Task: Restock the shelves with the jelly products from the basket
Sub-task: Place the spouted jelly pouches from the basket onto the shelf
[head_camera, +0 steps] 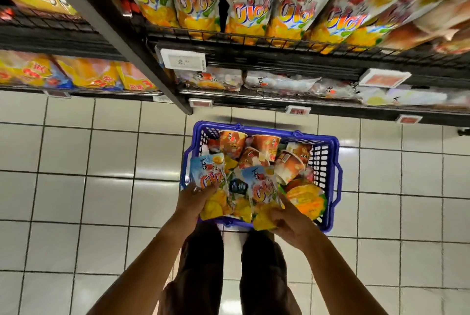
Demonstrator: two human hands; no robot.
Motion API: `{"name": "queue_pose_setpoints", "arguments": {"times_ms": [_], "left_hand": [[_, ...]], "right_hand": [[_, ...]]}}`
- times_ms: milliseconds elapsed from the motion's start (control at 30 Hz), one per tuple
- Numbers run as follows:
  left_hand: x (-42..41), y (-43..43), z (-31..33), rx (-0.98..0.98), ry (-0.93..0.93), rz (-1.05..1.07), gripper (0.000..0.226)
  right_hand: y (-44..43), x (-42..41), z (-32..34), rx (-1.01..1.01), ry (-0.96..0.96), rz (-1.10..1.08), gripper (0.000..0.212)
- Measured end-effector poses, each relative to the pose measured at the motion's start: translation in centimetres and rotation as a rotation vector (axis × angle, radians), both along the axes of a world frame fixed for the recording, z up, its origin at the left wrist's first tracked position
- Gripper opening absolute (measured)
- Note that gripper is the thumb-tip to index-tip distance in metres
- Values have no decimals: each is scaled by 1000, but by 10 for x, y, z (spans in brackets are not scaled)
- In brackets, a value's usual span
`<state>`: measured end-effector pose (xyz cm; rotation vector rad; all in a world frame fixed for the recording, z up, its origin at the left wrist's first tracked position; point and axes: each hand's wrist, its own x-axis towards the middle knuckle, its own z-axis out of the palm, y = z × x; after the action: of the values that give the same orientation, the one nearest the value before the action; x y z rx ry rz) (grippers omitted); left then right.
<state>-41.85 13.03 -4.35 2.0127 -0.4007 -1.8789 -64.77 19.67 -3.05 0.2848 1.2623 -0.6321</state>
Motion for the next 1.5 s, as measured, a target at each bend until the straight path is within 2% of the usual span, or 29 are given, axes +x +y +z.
{"name": "queue_pose_setpoints", "arguments": {"times_ms": [33,100,167,300,400,533,733,967,1100,1200,1300,1500], "left_hand": [[-4,-6,13,-32,15,-28,39],[-14,-21,47,-104,26,-130,52],[-22,-36,87,-176,37,-174,57],[-33,-62,179,-309,66,-156,36],[-46,-82,262,-442,57,-185,36],[-58,-109,383,-646,79,-240,32],[-68,-147,557,-999,122,-235,30],[-69,-157,736,-1378,234,-220,37],[-70,-155,809,-1536,297,-247,48],[-66,-158,848,-1602,284,-246,46],[-66,-164,870,-1618,288,-173,43],[-65,-179,889,-1606,272,-112,44]], "right_hand": [[-1,-3,9,-69,-22,-34,70],[-8,-7,33,-197,-10,-40,79],[-19,-14,67,-286,42,-39,77],[-39,-34,155,-417,119,-146,63],[-56,-52,231,-514,161,-205,51],[-85,-68,340,-692,335,-282,61],[-124,-93,504,-1072,445,-330,50],[-146,-103,681,-1467,673,-359,52],[-154,-104,765,-1675,744,-346,41],[-165,-100,827,-1809,764,-349,39],[-186,-92,880,-1903,828,-385,33],[-237,-71,955,-1997,1131,-434,31]]}}
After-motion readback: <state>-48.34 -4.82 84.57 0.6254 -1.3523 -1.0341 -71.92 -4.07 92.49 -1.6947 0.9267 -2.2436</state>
